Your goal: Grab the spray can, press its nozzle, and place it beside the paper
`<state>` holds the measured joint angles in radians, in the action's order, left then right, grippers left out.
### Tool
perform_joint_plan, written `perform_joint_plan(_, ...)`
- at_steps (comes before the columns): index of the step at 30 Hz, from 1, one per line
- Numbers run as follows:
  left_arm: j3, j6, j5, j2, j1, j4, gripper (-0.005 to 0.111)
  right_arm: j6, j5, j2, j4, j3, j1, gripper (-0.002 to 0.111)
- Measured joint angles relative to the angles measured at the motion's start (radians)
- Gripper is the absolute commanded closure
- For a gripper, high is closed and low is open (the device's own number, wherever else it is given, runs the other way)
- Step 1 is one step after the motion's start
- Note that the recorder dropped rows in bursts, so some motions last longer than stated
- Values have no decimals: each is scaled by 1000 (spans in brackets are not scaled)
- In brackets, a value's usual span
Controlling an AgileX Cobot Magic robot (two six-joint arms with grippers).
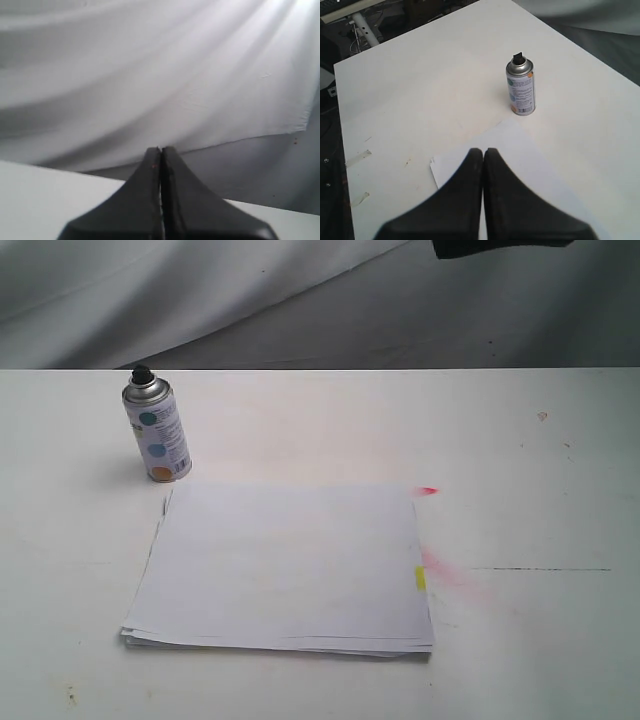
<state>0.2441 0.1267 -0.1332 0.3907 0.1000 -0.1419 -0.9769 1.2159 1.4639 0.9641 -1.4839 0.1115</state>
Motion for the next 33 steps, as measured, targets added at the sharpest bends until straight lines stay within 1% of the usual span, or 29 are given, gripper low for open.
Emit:
perform_joint_plan(5, -114, 141, -25, 0, 0, -10, 107, 8, 2, -10, -5, 0, 0, 108)
perform_joint_plan(8, -150, 171, -26, 0, 0, -12, 107, 9, 2, -29, -6, 0, 0, 108)
perform_joint_plan(13, -159, 182, -37, 0, 0, 72, 107, -8, 2, -112, -20, 5, 11, 108)
perform_joint_plan(17, -159, 184, -61, 0, 0, 135, 107, -30, 2, -234, -9, 61, 17, 108)
perform_joint_plan(20, -162, 188, -71, 0, 0, 162, 107, -33, 2, -344, -2, 141, 17, 108)
perform_joint_plan(22, -177, 188, -73, 0, 0, 192, 107, -33, 2, -435, 6, 225, 17, 108)
perform_joint_plan(26, -227, 188, -133, 0, 0, 223, 107, -35, -17, -632, 30, 388, 17, 108)
perform_joint_plan(29, -240, 197, -184, 0, 0, 233, 107, -37, -89, -780, 42, 514, 17, 108)
perform_joint_plan(33, -240, 202, -191, 0, 0, 294, 107, -37, -233, -919, 56, 708, 17, 108)
